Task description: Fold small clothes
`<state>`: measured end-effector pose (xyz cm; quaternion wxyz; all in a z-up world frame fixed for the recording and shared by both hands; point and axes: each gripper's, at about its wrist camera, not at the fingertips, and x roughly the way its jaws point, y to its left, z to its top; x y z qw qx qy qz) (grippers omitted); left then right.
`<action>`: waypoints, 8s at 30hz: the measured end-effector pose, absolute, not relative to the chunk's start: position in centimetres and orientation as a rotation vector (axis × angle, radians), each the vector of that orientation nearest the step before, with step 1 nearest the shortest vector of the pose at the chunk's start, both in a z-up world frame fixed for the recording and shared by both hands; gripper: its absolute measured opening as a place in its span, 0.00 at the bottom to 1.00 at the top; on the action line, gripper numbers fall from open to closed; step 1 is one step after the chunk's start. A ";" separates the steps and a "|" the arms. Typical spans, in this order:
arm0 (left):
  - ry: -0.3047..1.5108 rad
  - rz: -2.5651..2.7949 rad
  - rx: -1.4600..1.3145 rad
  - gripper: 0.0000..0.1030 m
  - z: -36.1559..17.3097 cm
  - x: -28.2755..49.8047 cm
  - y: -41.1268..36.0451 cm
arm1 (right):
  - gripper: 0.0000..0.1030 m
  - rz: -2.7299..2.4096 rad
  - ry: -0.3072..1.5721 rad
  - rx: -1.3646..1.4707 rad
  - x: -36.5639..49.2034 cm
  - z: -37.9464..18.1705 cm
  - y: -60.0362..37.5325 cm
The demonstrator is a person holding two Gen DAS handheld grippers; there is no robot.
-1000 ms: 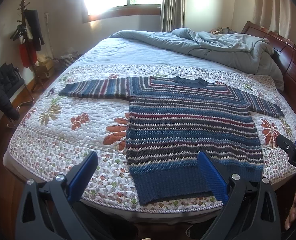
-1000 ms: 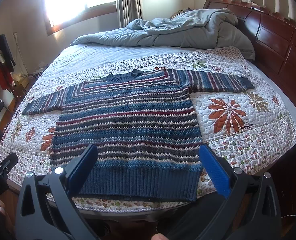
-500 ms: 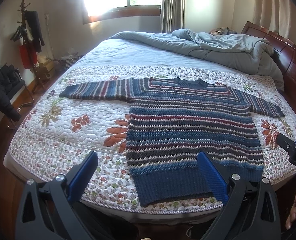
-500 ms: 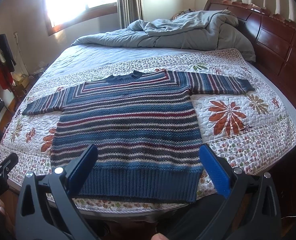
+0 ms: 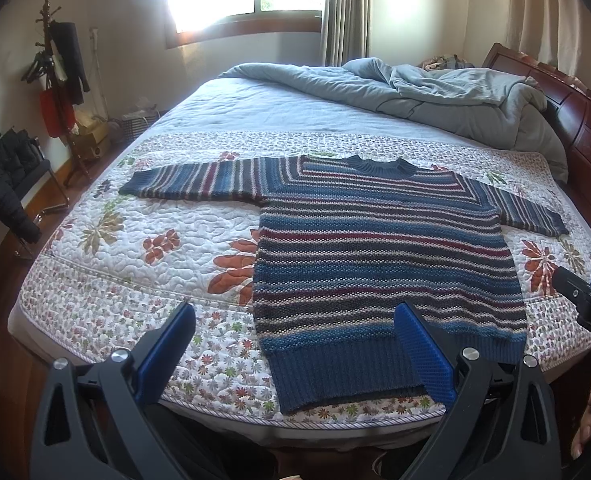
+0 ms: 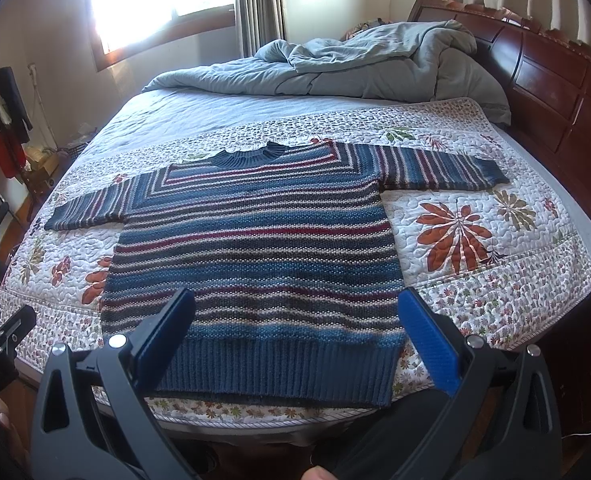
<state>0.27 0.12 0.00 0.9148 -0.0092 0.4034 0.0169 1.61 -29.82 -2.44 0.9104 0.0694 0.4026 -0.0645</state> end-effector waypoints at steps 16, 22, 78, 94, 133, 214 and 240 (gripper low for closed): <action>0.832 0.035 -0.019 0.97 0.0 0.3 0.2 | 0.98 -0.135 0.833 0.142 1.6 -2.6 -29.9; 0.834 0.035 -0.017 0.97 0.1 0.3 0.2 | 0.98 -0.134 0.834 0.145 1.5 -2.7 -30.0; 1.027 -0.509 0.004 0.97 -9.7 20.3 -16.1 | 0.56 -0.217 0.662 1.147 19.2 -21.4 -82.6; 1.059 -0.426 -0.043 0.97 -10.7 25.5 -14.4 | 0.09 -0.233 0.677 1.163 25.1 -23.3 -86.8; 1.004 -0.390 -0.324 0.97 -12.9 28.9 6.4 | 0.20 0.093 0.919 -0.506 39.3 -18.4 -20.4; 1.210 -0.472 -0.692 0.09 -22.0 46.3 3.0 | 0.67 0.264 0.861 0.871 33.2 -18.6 -51.6; 1.195 -0.405 -0.685 0.65 -20.0 43.6 4.4 | 0.74 0.306 1.037 0.730 36.3 -20.2 -44.0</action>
